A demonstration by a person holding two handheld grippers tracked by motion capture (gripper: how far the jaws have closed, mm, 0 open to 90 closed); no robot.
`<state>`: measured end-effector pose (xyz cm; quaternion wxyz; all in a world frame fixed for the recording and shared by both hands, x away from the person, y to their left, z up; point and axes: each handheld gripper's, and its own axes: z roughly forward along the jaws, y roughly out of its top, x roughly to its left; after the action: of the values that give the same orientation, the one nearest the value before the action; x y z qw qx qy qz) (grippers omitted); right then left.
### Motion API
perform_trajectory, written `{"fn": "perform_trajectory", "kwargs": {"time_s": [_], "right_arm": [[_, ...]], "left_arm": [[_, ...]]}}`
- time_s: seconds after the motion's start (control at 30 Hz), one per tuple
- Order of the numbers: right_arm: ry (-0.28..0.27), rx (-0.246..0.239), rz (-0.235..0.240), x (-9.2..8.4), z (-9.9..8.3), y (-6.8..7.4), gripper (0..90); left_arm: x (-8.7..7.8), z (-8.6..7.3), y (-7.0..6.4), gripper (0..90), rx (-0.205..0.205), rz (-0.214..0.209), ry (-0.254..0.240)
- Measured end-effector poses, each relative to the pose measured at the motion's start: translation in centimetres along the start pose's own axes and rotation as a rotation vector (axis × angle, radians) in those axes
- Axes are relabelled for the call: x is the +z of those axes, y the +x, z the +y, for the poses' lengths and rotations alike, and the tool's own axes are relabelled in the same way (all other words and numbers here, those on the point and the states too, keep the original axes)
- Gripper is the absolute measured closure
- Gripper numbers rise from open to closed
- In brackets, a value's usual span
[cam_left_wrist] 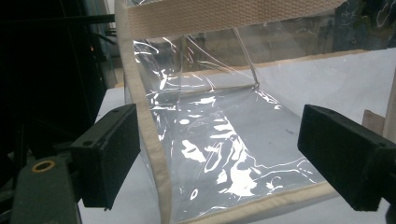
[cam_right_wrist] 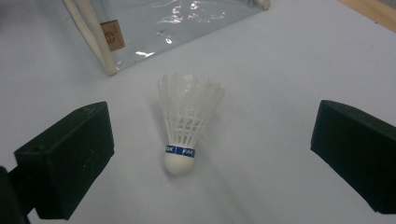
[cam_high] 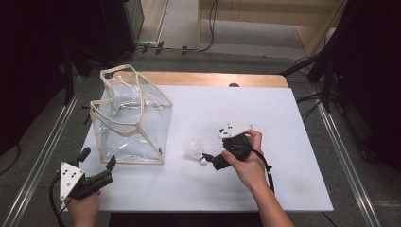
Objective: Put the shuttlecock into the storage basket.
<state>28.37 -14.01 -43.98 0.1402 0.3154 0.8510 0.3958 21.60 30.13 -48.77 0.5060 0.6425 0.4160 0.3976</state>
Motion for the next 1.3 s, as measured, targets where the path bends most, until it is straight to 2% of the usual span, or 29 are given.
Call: {"fn": "perform_trajectory", "kwargs": {"time_s": [0.4,0.57,0.6,1.1,1.13,1.3], "right_arm": [[0.085,-0.028,0.015,1.4,0.1,0.2,0.0],[0.125,-0.021,0.021,1.9,0.2,0.3,0.0],[0.153,-0.015,0.015,2.2,0.2,0.2,0.0],[0.255,0.048,0.042,4.2,0.0,0.7,0.0],[0.263,0.059,0.056,4.6,0.0,0.8,0.0],[0.301,0.055,0.061,5.4,-0.1,1.0,0.0]], "left_arm": [[0.0,0.0,0.0,13.7,-0.001,-0.001,-0.001],[0.0,0.0,0.0,13.7,-0.003,-0.002,-0.001],[0.0,0.0,0.0,13.7,-0.002,-0.001,0.000],[0.0,0.0,0.0,13.7,-0.002,-0.002,-0.001],[0.0,0.0,0.0,13.7,-0.002,-0.002,-0.001],[0.0,0.0,0.0,13.7,-0.005,-0.002,-0.003]]}}
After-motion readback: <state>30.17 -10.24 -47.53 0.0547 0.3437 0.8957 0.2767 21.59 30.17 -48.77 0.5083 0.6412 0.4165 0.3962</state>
